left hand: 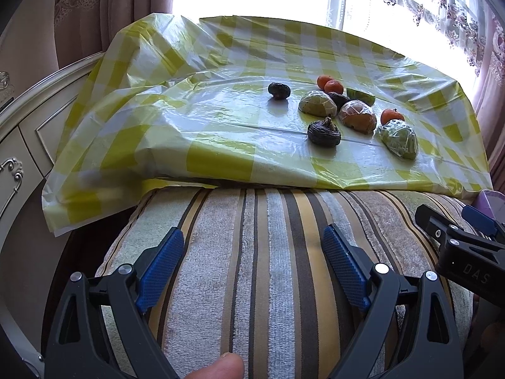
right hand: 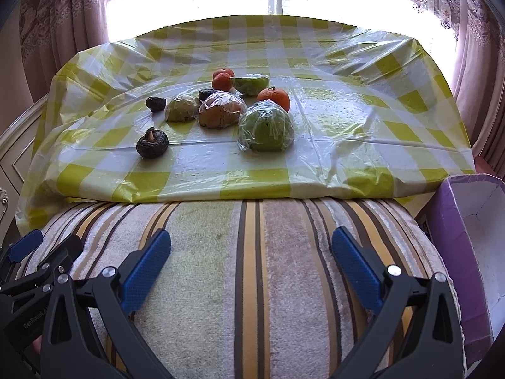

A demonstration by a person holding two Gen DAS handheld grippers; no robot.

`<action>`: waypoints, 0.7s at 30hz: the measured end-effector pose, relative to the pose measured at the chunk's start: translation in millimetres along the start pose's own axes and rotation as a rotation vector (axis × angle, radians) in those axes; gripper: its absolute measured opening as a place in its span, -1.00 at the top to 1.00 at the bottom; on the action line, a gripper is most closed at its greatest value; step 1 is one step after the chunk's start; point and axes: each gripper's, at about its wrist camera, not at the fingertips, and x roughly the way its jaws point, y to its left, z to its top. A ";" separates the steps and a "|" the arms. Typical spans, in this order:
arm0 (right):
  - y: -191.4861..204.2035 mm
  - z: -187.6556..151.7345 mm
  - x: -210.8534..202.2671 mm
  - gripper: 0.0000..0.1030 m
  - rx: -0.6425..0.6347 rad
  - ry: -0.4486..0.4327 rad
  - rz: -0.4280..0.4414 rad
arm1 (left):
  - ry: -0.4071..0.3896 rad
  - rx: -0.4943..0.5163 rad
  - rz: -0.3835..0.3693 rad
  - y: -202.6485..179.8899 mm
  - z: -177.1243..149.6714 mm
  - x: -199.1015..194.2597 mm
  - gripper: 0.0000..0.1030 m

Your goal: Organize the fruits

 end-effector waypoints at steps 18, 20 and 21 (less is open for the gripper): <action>0.3 0.5 0.9 -0.97 0.000 0.001 -0.001 | -0.001 -0.006 -0.008 1.4 -0.2 0.7 -0.70; 0.3 0.5 0.9 -0.97 0.000 0.001 -0.001 | -0.001 -0.006 -0.008 1.4 -0.2 0.7 -0.70; 0.3 0.6 0.9 -0.97 0.000 0.001 -0.001 | -0.001 -0.006 -0.008 1.4 -0.1 0.6 -0.70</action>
